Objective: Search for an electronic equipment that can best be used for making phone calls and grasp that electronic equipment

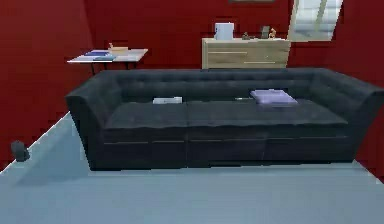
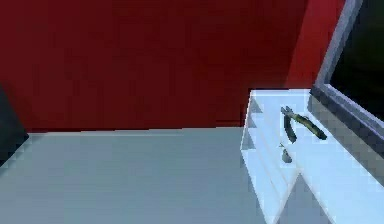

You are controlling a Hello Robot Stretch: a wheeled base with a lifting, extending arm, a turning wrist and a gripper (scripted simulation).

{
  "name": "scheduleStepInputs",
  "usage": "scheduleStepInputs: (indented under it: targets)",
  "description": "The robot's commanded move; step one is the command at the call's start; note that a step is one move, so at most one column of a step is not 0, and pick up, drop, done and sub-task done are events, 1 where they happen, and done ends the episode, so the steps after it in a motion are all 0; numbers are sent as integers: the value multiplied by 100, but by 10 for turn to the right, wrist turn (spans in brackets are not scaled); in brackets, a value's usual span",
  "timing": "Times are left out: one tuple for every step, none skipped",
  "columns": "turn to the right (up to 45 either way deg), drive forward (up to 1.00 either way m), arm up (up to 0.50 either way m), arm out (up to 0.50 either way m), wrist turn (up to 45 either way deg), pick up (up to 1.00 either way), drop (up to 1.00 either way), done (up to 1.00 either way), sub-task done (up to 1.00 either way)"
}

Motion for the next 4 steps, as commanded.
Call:
scheduleStepInputs:
  targets:
    - [450, 0, 0, 0, 0, 0, 0, 0, 0]
    - [420, 0, 0, 0, 0, 0, 0, 0, 0]
    - [0, 10, 0, 0, 0, 0, 0, 0, 0]
    - [210, 0, 0, 0, 0, 0, 0, 0, 0]
